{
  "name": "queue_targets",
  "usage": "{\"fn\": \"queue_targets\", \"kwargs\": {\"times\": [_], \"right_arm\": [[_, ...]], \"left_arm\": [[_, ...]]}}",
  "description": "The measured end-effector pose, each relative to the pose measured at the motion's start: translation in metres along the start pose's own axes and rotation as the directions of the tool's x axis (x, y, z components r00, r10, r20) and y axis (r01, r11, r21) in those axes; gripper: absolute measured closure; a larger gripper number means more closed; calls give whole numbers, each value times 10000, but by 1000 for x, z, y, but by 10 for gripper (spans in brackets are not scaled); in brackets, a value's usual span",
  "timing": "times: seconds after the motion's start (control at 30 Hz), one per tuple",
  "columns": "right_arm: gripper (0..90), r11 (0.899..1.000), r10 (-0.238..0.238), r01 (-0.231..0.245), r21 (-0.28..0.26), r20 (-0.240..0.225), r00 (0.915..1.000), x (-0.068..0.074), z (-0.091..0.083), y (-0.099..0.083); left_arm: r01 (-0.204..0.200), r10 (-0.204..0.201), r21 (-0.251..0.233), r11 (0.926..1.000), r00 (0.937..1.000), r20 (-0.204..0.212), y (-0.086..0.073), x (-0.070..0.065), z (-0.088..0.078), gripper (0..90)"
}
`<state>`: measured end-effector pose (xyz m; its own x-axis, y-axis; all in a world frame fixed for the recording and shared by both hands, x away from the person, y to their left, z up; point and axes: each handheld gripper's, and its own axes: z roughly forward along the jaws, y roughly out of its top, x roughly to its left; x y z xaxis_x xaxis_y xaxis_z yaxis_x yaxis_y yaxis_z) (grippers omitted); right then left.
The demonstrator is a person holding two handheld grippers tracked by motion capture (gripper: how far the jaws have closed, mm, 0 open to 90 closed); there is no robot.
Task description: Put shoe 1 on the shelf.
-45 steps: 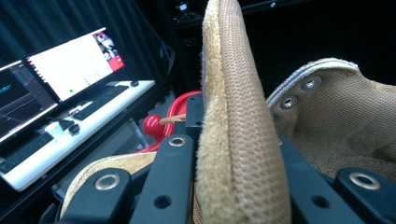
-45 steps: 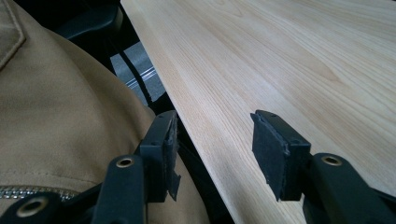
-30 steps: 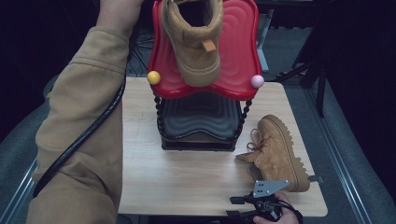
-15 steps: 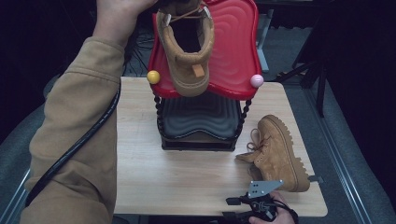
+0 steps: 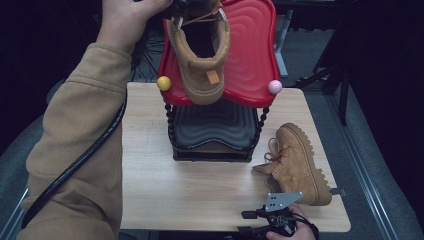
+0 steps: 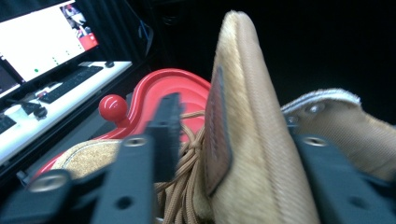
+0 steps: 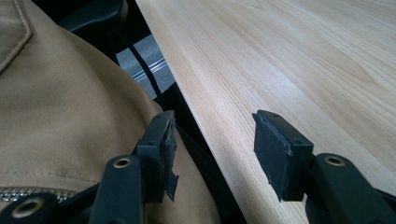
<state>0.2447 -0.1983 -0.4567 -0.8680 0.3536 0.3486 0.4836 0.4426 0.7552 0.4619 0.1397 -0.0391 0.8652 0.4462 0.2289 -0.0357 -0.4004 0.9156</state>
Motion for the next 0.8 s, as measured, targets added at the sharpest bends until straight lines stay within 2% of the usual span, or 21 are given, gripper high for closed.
{"fn": "queue_targets", "kwargs": {"times": [0.1, 0.2, 0.23, 0.27, 0.3, 0.4, 0.47, 0.57, 0.67, 0.8], "right_arm": [[493, 10000, -10, 10, 54, -27, 10000, -1, 1, 1], [492, 10000, -42, 43, 56, -94, 9999, -2, 4, 2], [490, 9999, -77, 78, 104, -130, 9999, -2, 5, 3], [490, 9999, -77, 78, 104, -130, 9999, -2, 5, 3], [490, 9999, -112, 114, 122, -155, 9998, -2, 6, 3], [489, 9995, -242, 248, 218, -263, 9994, -1, 9, 5], [488, 9992, -308, 316, 246, -295, 9991, 0, 11, 7], [487, 9990, -351, 359, 252, -335, 9988, 0, 11, 7], [487, 9988, -370, 380, 295, -366, 9986, 1, 12, 8], [485, 9988, -373, 384, 306, -344, 9987, 0, 12, 8]], "left_arm": [[81, -87, -433, 9990, 9999, -140, 3, -7, -6, 362], [120, -137, -793, 9968, 9997, -212, 7, -15, -14, 293], [77, -85, -982, 9951, 9999, -74, 10, -21, -20, 290], [77, -85, -982, 9951, 9999, -74, 10, -21, -20, 289], [103, -104, -1157, 9932, 9999, 2, 12, -28, -23, 289], [-402, 401, -1076, 9934, 9992, -37, 18, -46, -29, 278], [-453, 476, -1079, 9931, 9987, 184, 22, -58, -33, 284], [-457, 486, -1188, 9919, 9986, 217, 25, -76, -37, 286], [-289, 378, -1249, 9917, 9969, 692, 23, -93, -39, 286], [-243, 427, -1309, 9911, 9893, 1397, 9, -117, -35, 321]]}}
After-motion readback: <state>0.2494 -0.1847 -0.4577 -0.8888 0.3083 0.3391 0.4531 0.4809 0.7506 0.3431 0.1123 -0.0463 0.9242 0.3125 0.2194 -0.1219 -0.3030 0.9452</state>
